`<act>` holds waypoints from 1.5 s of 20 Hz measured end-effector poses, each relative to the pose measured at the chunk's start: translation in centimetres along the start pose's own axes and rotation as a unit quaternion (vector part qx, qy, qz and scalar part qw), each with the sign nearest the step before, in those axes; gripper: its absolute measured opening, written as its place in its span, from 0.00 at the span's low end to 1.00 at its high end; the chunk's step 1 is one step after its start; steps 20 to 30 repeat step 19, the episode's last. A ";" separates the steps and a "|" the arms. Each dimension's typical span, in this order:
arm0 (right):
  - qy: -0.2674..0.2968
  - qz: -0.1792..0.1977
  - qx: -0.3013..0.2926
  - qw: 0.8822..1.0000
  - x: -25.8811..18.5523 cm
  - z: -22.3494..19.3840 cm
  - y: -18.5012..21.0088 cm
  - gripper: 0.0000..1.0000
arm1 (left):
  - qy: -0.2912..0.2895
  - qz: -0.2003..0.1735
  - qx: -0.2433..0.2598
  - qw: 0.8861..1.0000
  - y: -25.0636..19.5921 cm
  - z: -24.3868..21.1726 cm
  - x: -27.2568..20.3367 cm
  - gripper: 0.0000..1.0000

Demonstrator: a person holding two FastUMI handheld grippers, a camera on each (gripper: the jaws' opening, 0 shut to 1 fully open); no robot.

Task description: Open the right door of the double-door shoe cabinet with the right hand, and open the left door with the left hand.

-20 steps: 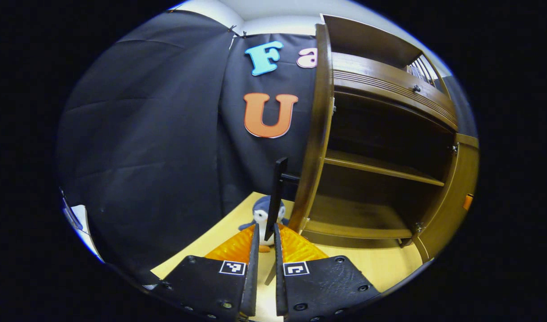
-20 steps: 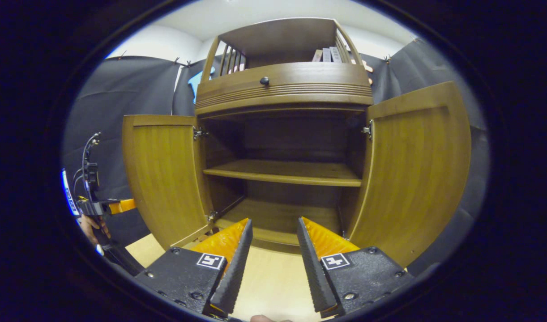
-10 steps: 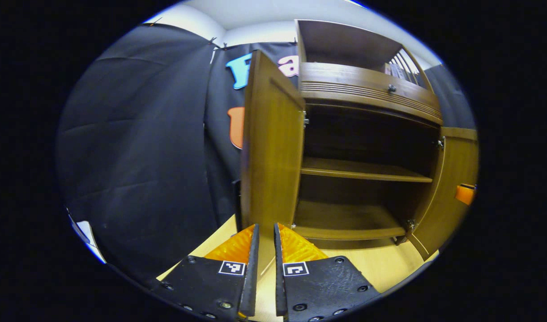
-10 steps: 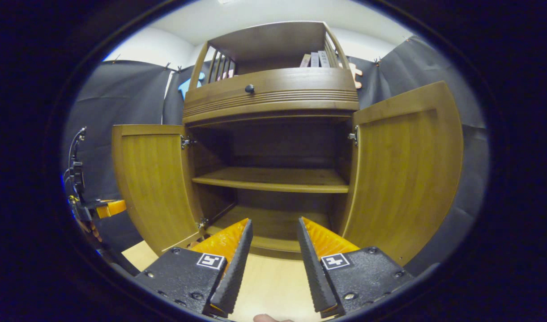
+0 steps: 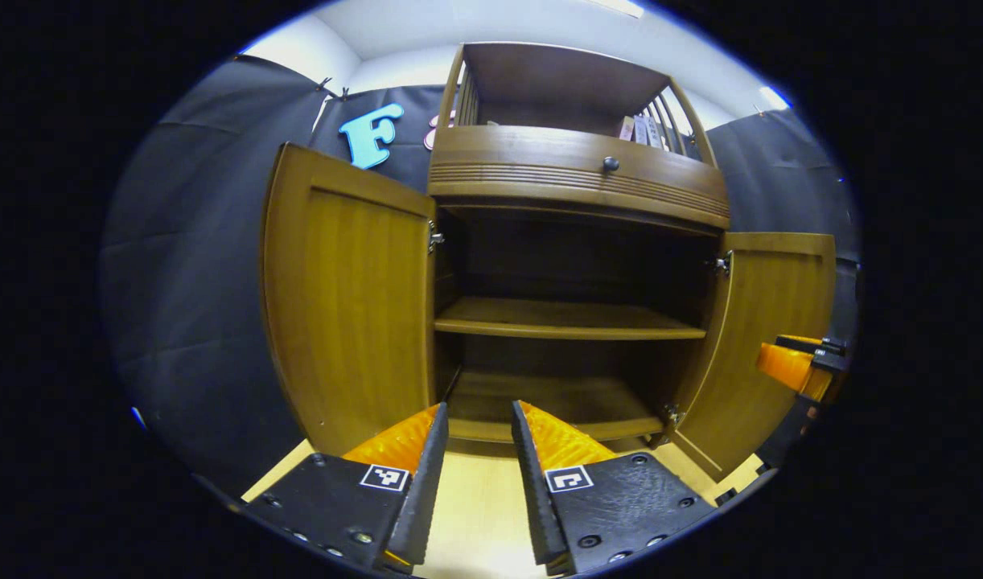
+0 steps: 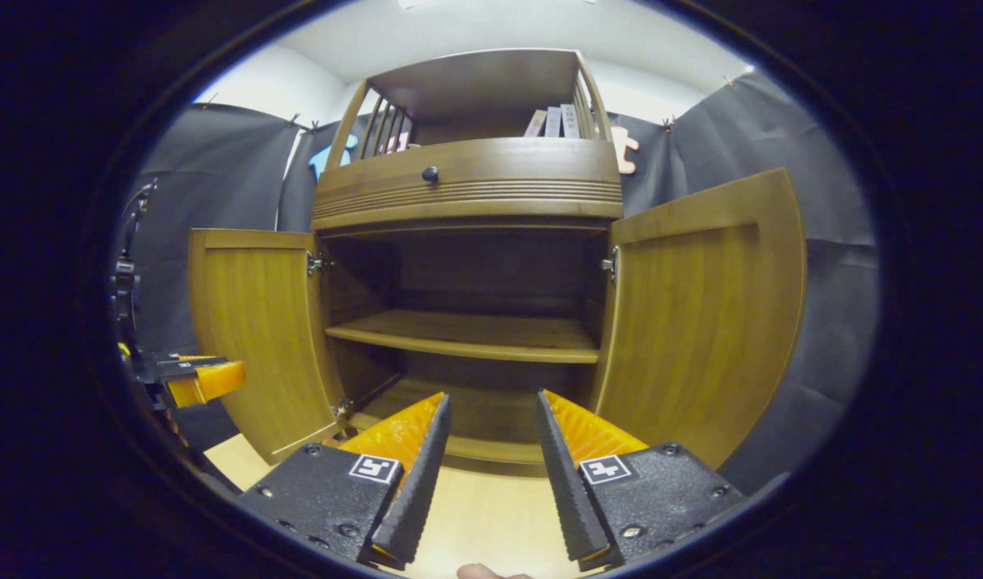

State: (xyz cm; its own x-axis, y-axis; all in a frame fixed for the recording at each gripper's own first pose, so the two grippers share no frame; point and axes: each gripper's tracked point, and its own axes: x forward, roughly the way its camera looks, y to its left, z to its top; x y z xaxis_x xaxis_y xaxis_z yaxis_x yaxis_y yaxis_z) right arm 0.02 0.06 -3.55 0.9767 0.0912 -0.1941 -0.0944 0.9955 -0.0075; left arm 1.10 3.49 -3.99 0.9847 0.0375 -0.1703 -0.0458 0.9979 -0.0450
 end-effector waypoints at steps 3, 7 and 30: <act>-0.011 -0.008 -0.012 1.000 -0.1 0.4 -0.8 0.71 | -0.013 -0.025 -0.004 1.000 -2.6 1.4 -0.3 0.67; -0.016 -0.016 -0.006 1.000 -0.3 1.1 -1.9 0.72 | -0.026 -0.024 0.009 0.999 -3.8 2.5 -0.9 0.77; -0.034 -0.007 0.009 0.999 -1.5 2.8 -1.3 0.98 | -0.074 -0.022 0.007 0.997 -4.7 4.1 -2.9 0.95</act>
